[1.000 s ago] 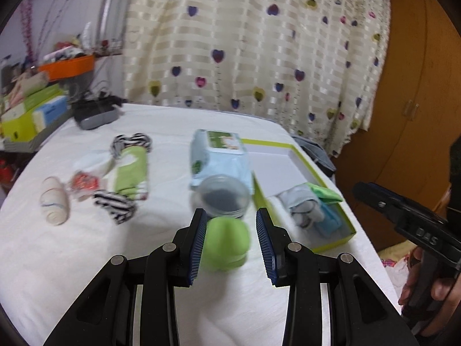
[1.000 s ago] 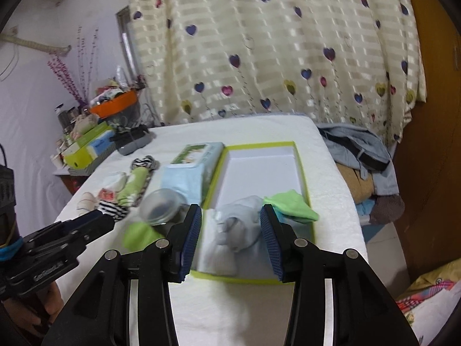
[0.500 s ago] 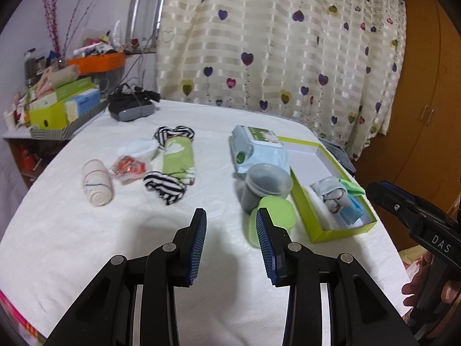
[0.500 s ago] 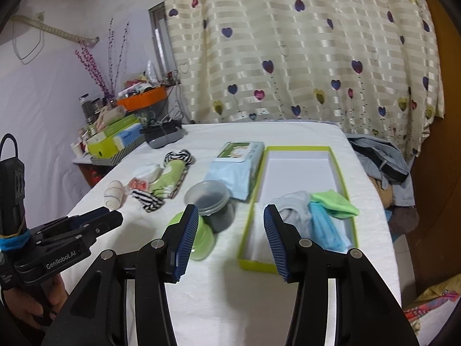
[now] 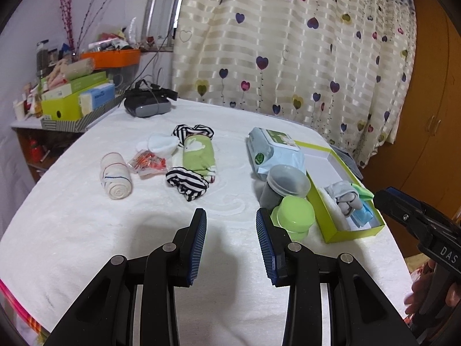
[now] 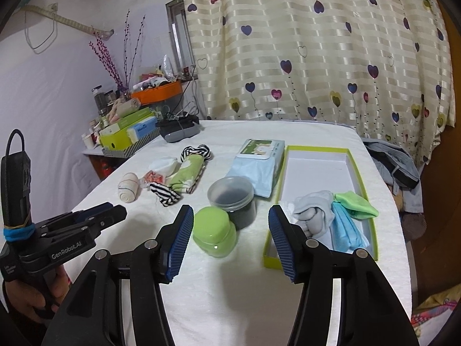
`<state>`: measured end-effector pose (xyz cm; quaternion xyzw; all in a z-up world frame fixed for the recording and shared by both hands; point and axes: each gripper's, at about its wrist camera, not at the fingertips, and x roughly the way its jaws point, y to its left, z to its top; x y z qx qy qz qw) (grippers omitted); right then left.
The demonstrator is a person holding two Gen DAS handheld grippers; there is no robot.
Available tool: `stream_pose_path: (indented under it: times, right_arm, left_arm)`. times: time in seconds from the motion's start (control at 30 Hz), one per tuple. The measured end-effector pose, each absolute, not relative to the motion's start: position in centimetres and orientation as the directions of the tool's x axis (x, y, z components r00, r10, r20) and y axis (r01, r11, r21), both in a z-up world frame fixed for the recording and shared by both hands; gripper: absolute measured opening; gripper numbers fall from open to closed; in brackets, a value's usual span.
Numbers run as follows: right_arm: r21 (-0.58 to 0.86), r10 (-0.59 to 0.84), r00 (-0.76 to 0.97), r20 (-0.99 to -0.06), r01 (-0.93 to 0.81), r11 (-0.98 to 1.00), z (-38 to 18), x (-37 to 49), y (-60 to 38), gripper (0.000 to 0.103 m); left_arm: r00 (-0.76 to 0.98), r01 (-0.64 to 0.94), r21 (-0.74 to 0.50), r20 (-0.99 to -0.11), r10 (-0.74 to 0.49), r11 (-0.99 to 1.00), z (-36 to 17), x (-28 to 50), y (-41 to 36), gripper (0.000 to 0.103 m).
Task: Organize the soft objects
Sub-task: 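Withdraw both open tools from the box back toward the remaining items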
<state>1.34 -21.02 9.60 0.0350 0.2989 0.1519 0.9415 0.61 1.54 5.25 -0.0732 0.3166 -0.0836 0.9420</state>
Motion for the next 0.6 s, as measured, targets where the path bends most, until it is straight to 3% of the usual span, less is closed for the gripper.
stream_pose_path:
  times: [0.6]
  right_arm:
    - [0.143,0.346,0.706,-0.618,-0.332,0.932,9.4,2.7,-16.9,0.055]
  left_arm:
    - [0.776,0.051,-0.25,-0.6,-0.196,0.967,3.1,3.1,5.1,0.035]
